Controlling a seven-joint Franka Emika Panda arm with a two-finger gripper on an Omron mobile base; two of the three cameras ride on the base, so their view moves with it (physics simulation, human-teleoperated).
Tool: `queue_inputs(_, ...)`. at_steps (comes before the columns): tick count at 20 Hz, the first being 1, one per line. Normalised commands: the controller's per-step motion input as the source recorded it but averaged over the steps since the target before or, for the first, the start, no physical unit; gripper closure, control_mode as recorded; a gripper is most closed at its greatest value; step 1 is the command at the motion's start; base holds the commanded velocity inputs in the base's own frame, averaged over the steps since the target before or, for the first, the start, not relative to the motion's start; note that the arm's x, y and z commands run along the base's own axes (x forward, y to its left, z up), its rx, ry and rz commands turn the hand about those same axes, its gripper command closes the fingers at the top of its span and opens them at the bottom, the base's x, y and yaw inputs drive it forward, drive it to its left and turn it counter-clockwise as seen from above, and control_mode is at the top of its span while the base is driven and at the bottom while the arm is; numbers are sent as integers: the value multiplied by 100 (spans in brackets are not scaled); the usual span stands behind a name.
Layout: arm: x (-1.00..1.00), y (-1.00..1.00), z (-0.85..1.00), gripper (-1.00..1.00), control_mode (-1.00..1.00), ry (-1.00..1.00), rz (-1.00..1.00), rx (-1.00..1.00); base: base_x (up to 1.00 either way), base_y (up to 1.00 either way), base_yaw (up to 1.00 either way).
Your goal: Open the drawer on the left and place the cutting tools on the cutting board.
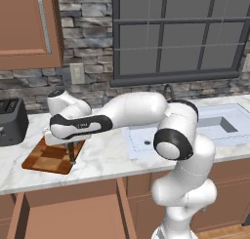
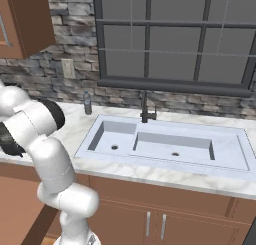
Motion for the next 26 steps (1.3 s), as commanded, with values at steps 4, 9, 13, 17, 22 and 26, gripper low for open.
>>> queue_inputs(4,26,7,-41,100,-100,-6,0,0,0,0,0)
queue_inputs(9,12,10,-30,100,-100,-5,0,0,0,0,0)
queue_inputs(13,5,14,-25,100,-100,-4,0,0,0,0,0)
queue_inputs(17,13,7,-20,100,-100,-4,0,0,0,0,0)
queue_inputs(22,42,0,-16,100,-100,-1,0,0,0,0,0)
queue_inputs(26,41,0,-14,100,-100,0,0,0,0,0,0)
